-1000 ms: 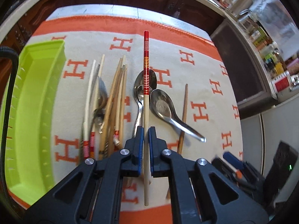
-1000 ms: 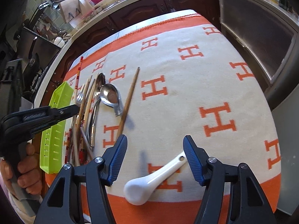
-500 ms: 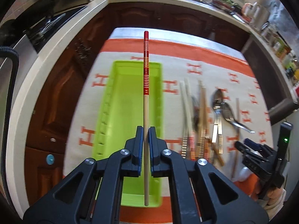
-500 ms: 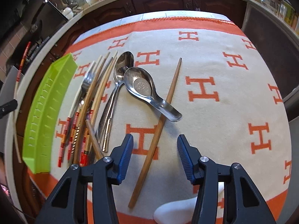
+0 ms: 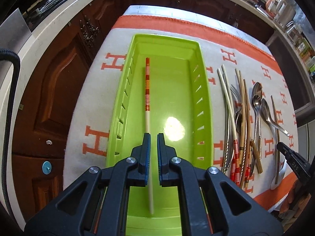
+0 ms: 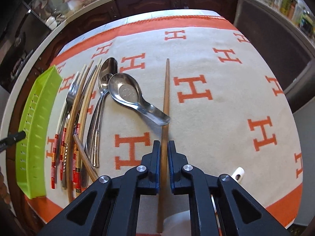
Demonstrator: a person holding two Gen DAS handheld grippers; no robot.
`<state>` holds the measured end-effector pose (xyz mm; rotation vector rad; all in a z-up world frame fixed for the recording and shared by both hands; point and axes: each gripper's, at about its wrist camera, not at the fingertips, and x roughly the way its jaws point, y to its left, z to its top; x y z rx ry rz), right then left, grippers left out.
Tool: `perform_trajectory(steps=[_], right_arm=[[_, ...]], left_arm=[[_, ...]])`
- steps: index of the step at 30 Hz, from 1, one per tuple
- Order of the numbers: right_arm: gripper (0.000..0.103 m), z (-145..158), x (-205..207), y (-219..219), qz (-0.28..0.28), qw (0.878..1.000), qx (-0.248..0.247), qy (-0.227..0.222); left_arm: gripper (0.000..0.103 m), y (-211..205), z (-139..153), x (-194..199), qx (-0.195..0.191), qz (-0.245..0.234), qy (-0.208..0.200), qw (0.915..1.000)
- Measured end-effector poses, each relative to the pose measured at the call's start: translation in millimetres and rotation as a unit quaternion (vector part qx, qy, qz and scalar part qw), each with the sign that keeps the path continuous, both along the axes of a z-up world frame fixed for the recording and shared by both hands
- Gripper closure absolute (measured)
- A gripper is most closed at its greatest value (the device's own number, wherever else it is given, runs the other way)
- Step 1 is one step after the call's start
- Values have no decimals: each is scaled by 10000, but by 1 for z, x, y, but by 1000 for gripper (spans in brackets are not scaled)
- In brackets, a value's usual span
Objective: Organize utensils
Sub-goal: 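Carry the chopstick with the left tool into the green tray and release, then place a plain wooden chopstick in the green tray with the right tool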
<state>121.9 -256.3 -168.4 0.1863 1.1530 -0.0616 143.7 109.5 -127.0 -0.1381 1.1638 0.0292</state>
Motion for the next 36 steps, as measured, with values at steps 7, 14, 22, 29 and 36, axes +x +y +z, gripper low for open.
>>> perform_trajectory(steps=[7,14,22,29,36], right_arm=[[96,35,-19,-27,-399,9980,409,-259],[96,81,-35,-13,-132,9955,791,-503],[96,119,-15,88,1179,9860,1043,-542],[96,122,21,186,1816,9748,1236,-381],[86,87,55,254,2135,9694,1209,-17]], left_arm=[[99,0,13,-13,-55,-130,-265,9995],[99,3,29,-31,-10,-188,-452,9988],[99,25,51,-54,87,155,-824,9964],[99,45,52,-65,94,471,-857,9952],[99,52,49,-68,54,573,-860,9946]])
